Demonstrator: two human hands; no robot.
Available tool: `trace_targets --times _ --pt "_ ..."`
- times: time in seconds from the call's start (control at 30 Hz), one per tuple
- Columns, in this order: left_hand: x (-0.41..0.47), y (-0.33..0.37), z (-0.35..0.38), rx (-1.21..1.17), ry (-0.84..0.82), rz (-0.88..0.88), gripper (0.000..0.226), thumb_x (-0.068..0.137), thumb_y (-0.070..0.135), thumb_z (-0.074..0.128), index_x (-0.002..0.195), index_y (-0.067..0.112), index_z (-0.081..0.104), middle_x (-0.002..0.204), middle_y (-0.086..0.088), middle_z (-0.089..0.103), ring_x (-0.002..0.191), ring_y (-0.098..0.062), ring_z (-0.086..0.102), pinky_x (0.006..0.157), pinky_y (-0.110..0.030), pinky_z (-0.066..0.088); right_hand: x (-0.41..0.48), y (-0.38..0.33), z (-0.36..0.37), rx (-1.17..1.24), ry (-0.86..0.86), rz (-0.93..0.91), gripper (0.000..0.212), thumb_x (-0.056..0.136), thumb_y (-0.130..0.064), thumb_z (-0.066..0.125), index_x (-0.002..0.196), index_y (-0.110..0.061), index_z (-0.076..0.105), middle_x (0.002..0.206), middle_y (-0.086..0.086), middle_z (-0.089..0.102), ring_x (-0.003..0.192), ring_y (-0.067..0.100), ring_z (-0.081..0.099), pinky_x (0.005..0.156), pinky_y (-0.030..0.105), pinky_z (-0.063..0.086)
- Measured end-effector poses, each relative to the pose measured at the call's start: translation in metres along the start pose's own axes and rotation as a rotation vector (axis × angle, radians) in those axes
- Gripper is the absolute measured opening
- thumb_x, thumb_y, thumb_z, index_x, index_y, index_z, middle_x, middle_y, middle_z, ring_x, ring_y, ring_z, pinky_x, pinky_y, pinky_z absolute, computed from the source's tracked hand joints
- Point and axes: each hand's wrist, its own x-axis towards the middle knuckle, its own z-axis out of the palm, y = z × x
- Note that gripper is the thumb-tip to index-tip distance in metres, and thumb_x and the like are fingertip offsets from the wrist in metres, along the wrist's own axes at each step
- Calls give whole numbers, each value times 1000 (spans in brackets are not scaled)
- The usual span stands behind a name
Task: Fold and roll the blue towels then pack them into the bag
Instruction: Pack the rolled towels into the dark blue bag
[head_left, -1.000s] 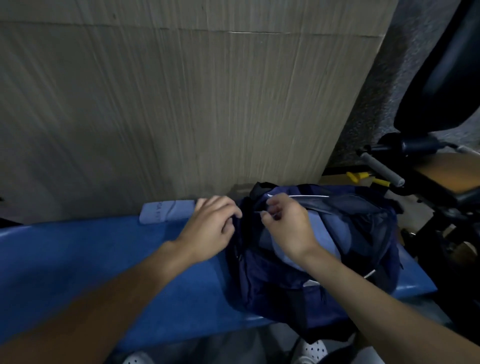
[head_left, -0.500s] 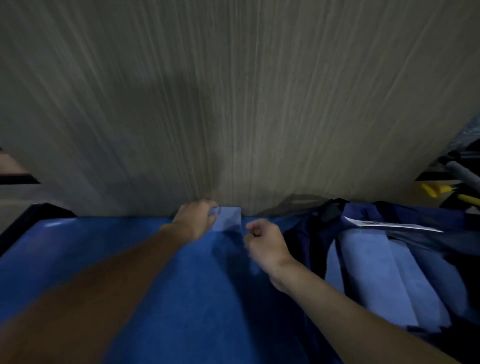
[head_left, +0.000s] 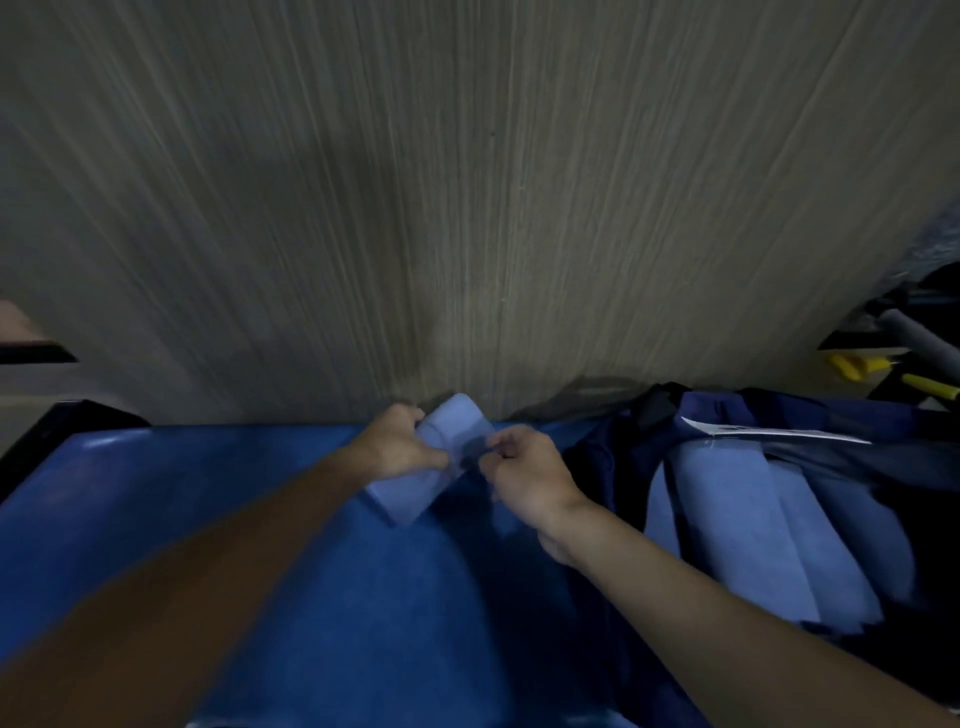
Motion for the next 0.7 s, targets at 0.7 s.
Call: trace_targets --times 0.7 --pt "-102 251 125 -305 124 382 18 94 26 55 104 13 63 101 -5 65 99 -24 61 90 -41 50 -154 -18 -240 420 192 69 29 93 -16 61 113 5 64 104 23 71 92 35 69 76 42 58"
